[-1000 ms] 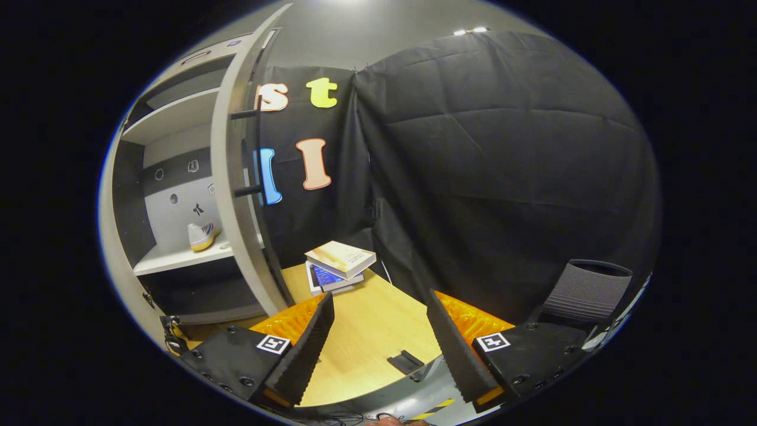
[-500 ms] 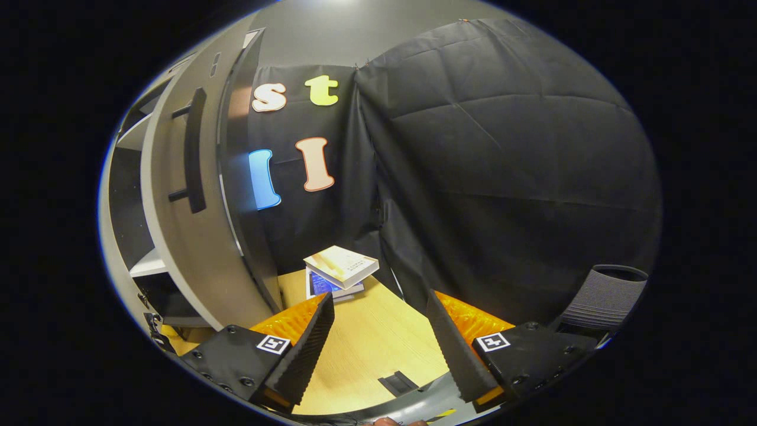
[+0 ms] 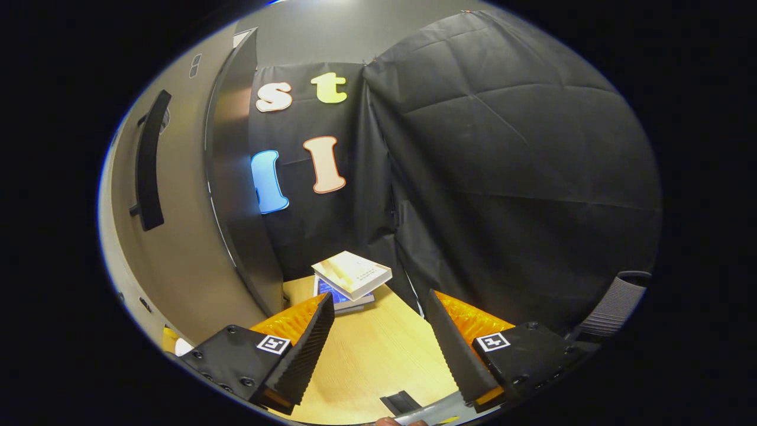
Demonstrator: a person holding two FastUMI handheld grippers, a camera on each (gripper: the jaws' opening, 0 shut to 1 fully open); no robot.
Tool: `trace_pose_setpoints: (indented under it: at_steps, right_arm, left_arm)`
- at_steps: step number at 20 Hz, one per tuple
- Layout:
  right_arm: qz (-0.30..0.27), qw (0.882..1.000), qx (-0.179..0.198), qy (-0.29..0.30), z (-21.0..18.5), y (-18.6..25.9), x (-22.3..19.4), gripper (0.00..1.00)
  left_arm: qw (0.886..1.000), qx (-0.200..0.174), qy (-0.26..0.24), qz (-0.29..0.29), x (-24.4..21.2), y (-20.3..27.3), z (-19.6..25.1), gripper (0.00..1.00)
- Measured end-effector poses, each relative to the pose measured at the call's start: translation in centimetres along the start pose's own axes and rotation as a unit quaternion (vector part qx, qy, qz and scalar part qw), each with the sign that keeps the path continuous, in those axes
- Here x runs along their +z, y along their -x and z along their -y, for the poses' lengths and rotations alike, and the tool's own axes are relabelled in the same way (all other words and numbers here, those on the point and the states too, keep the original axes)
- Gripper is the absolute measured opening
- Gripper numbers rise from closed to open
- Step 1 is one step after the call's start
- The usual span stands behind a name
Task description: Grab one shoe with the right hand and put it into the shoe cabinet, grab the other shoe with the left hand and put it into the shoe cabinet; then close the right door with the right hand and the left door with the left hand.
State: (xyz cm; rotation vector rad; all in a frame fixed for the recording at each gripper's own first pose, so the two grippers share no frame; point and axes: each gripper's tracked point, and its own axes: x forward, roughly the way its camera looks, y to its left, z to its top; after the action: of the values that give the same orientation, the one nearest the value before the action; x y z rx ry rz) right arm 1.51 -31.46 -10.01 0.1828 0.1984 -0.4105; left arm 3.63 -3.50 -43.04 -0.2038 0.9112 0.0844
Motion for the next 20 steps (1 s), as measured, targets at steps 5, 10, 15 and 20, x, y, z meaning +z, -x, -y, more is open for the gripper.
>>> trace_pose_setpoints:
  at_steps: [5, 10, 15, 20]
  right_arm:
    - [0.011, 1.0, 0.012, 0.007, -0.5, -1.4, 1.1, 0.98]
    - [0.005, 1.0, 0.011, 0.006, -0.5, -2.2, 0.6, 0.98]
    - [0.003, 1.0, 0.002, 0.003, 0.2, -2.6, 0.6, 0.98]
    - [0.003, 1.0, -0.019, -0.004, 1.6, -2.7, 0.9, 0.98]
  left_arm:
    - [0.998, -0.011, 0.009, 0.066, 0.7, 0.8, -0.4, 0.02]
    - [0.991, -0.02, -0.005, 0.13, 1.2, 1.0, -0.4, 0.02]
    - [0.98, -0.037, -0.001, 0.196, 1.2, 0.6, -0.5, 0.02]
    - [0.972, -0.041, -0.003, 0.233, 1.6, 0.8, -0.6, 0.02]
